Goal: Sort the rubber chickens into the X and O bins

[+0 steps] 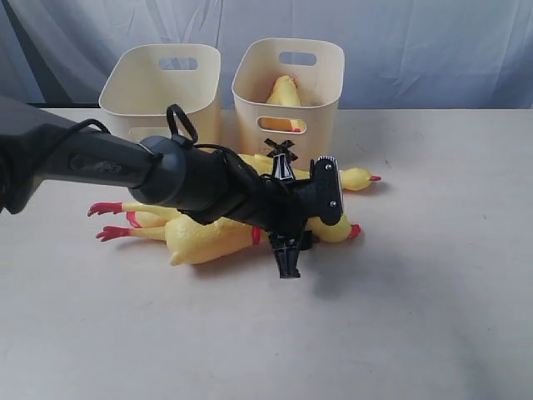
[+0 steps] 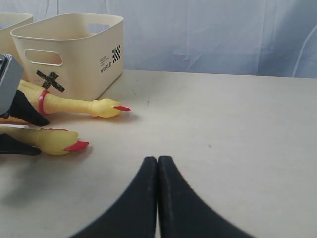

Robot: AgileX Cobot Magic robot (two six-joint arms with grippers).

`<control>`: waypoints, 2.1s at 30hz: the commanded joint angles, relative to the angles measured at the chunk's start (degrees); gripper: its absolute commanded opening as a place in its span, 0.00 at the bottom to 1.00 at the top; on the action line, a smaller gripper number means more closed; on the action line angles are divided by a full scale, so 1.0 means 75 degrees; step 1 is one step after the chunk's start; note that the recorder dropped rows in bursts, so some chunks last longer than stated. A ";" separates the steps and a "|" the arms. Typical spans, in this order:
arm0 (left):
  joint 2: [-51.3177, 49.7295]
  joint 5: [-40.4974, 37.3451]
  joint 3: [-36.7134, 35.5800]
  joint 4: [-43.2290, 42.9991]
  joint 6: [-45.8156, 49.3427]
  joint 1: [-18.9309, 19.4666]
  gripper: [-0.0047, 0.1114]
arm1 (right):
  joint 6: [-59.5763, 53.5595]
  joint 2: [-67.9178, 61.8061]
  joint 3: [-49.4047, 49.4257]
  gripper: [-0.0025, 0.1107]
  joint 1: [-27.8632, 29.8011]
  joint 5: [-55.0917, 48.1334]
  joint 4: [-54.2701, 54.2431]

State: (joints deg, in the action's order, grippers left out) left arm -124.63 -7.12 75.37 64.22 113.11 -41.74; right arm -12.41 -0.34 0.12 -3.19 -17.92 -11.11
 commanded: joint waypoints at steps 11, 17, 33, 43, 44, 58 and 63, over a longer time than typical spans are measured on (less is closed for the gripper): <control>0.0001 0.0166 0.0014 0.0219 -0.0021 0.0158 0.47 | -0.0023 0.0045 -0.0017 0.01 -0.0037 0.0055 -0.0010; 0.0001 0.0026 0.0014 0.0147 -0.0021 0.0158 0.47 | -0.0023 0.0045 -0.0017 0.01 -0.0037 0.0055 -0.0010; 0.0169 0.0026 0.0014 -0.0136 -0.0021 0.0144 0.04 | -0.0023 0.0045 -0.0017 0.01 -0.0037 0.0055 -0.0010; 0.1454 -0.0497 0.0014 -0.0329 -0.1987 0.0144 0.04 | -0.0023 0.0045 -0.0017 0.01 -0.0037 0.0055 -0.0010; 0.1602 -0.0640 0.0014 -0.0595 -0.2430 0.0144 0.04 | -0.0023 0.0045 -0.0017 0.01 -0.0037 0.0055 -0.0010; 0.3328 -0.1951 0.0014 -0.4933 -1.0350 0.1065 0.04 | -0.0023 0.0045 -0.0017 0.01 -0.0037 0.0055 -0.0010; 0.4072 -0.2211 0.0014 -0.4138 -1.0458 0.1635 0.04 | -0.0023 0.0045 -0.0017 0.01 -0.0037 0.0055 -0.0010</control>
State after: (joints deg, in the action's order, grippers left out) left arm -97.54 -22.92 75.37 29.43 35.85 -31.39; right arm -12.41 -0.34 0.12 -3.19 -17.92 -11.11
